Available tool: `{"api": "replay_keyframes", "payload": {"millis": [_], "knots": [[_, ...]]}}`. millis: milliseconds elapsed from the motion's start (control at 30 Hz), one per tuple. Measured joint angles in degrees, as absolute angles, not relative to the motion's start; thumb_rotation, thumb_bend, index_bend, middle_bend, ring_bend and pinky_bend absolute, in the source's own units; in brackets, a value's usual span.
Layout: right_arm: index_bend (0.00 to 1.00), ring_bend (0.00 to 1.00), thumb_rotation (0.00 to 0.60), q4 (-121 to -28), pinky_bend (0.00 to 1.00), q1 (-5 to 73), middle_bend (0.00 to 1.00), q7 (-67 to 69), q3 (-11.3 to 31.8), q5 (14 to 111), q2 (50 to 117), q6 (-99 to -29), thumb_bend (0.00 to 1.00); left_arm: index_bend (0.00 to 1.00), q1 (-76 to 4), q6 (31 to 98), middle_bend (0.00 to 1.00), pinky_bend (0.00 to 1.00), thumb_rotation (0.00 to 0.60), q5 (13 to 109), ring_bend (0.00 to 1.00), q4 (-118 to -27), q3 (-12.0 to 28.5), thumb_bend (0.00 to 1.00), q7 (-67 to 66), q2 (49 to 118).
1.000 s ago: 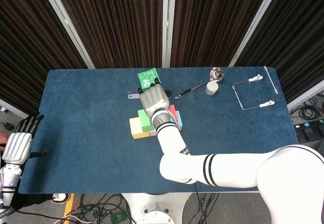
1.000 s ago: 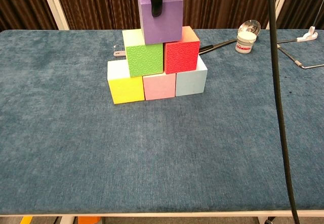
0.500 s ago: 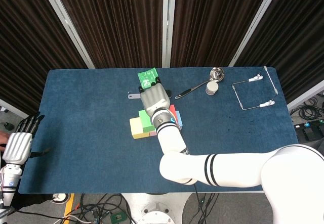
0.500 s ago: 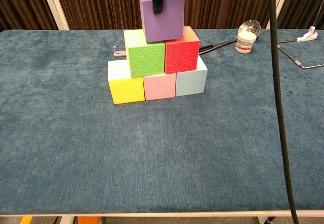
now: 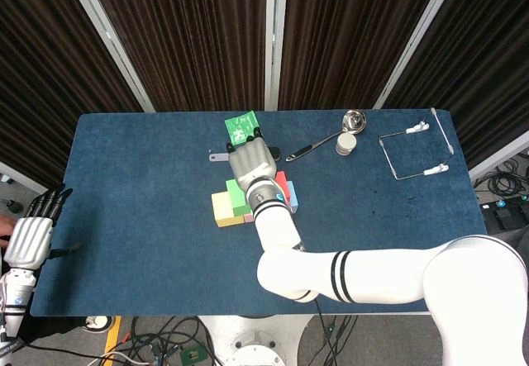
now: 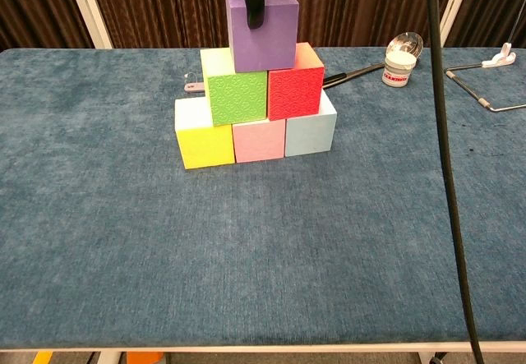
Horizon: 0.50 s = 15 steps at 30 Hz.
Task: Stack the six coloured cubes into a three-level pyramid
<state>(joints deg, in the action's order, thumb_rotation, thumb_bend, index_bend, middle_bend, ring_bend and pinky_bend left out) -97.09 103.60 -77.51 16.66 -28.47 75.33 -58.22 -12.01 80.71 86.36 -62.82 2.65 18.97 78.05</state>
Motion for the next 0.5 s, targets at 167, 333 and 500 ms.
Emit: {"api": "replay_keyframes", "payload": {"millis": [167, 333, 500], "knots": [[0.0, 0.13, 0.6, -97.3, 0.0, 103.0, 0.61, -78.4, 17.8, -29.0, 75.1, -58.4, 0.04, 0.06, -12.1, 80.6, 0.01, 0.1, 0.6, 86.3, 0.0, -63.1, 2.7, 0.03, 18.9, 78.0], [0.0, 0.12, 0.6, -97.4, 0.0, 102.5, 0.55, -79.2, 18.5, -29.1, 75.0, -58.7, 0.04, 0.06, -12.1, 80.5, 0.01, 0.1, 0.6, 86.3, 0.0, -63.2, 2.7, 0.03, 18.8, 78.0], [0.0, 0.12, 0.6, -97.4, 0.0, 102.0, 0.51, -79.8, 19.1, -29.0, 75.3, -59.1, 0.04, 0.06, -12.1, 80.5, 0.01, 0.1, 0.6, 86.2, 0.0, -63.2, 2.7, 0.03, 18.8, 78.0]]}}
